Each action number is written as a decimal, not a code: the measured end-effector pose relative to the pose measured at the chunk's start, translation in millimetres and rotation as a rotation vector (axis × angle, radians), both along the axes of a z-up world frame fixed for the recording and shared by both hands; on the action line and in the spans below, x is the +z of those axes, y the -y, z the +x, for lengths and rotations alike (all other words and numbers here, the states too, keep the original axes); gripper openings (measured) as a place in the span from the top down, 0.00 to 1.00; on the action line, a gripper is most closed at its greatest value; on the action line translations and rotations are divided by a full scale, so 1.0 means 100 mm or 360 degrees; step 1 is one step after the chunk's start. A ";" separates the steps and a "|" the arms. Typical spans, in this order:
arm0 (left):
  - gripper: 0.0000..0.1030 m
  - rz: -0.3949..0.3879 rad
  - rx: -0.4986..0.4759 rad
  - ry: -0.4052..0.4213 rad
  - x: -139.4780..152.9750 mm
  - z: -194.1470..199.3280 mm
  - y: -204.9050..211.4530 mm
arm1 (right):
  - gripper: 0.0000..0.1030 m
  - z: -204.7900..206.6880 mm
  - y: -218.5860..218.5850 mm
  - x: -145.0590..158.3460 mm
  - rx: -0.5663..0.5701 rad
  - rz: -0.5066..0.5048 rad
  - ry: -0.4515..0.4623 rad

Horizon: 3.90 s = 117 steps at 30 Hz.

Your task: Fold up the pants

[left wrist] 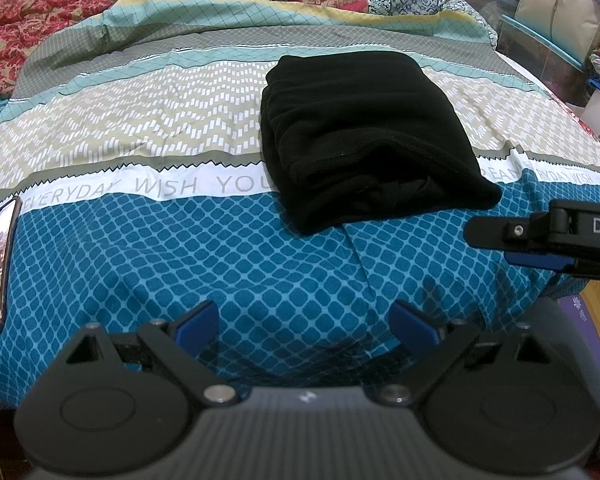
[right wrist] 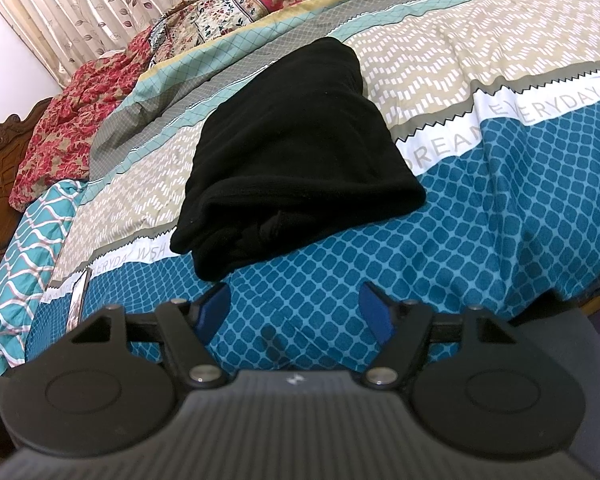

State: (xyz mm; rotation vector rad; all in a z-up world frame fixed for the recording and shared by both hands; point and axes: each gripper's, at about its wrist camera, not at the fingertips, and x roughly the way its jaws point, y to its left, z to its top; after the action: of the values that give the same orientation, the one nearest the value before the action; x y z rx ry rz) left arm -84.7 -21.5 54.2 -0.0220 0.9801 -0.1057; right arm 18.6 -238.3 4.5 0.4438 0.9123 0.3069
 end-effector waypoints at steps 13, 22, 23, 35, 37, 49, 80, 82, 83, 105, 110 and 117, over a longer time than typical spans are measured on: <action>0.08 -0.0004 0.0001 -0.0002 0.00 0.00 -0.01 | 0.30 0.01 0.01 0.00 0.0001 0.0002 -0.0004; 0.08 -0.0006 0.0001 -0.0005 0.00 -0.01 -0.01 | 0.30 0.01 0.00 0.00 0.0002 0.0002 -0.0004; 0.08 -0.0006 0.0001 -0.0006 -0.01 -0.01 0.00 | 0.30 0.01 0.00 0.00 0.0002 0.0002 -0.0004; 0.08 -0.0013 0.0003 -0.0014 -0.01 -0.01 -0.01 | 0.31 0.01 0.00 0.00 0.0002 0.0001 -0.0003; 0.08 -0.0013 0.0003 -0.0014 -0.01 -0.01 -0.01 | 0.31 0.01 0.00 0.00 0.0002 0.0002 -0.0003; 0.08 -0.0020 0.0006 -0.0022 -0.01 -0.03 0.00 | 0.31 0.01 -0.01 0.00 0.0003 0.0002 -0.0003; 0.10 -0.0023 0.0006 -0.0024 -0.01 -0.04 -0.01 | 0.31 0.01 0.00 0.01 0.0009 -0.0001 0.0001; 0.10 -0.0022 0.0006 -0.0023 -0.01 -0.03 -0.01 | 0.31 0.01 0.00 0.01 0.0009 -0.0002 0.0002; 0.10 -0.0022 0.0006 -0.0023 -0.01 -0.03 -0.01 | 0.31 0.01 0.00 0.01 0.0010 -0.0002 0.0002; 0.10 -0.0026 0.0006 -0.0029 -0.02 -0.04 0.00 | 0.31 0.01 -0.01 0.01 0.0011 -0.0002 0.0003; 0.10 -0.0026 0.0006 -0.0029 -0.02 -0.03 -0.01 | 0.31 0.01 -0.01 0.01 0.0012 -0.0002 0.0003; 0.10 -0.0028 0.0006 -0.0030 -0.03 -0.04 0.01 | 0.31 0.01 -0.01 0.01 0.0012 -0.0003 0.0003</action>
State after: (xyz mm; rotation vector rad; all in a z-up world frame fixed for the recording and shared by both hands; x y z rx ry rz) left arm -88.8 -22.5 51.7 -0.0410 0.9981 -0.1108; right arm 20.1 -237.0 5.6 0.4386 0.9125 0.3131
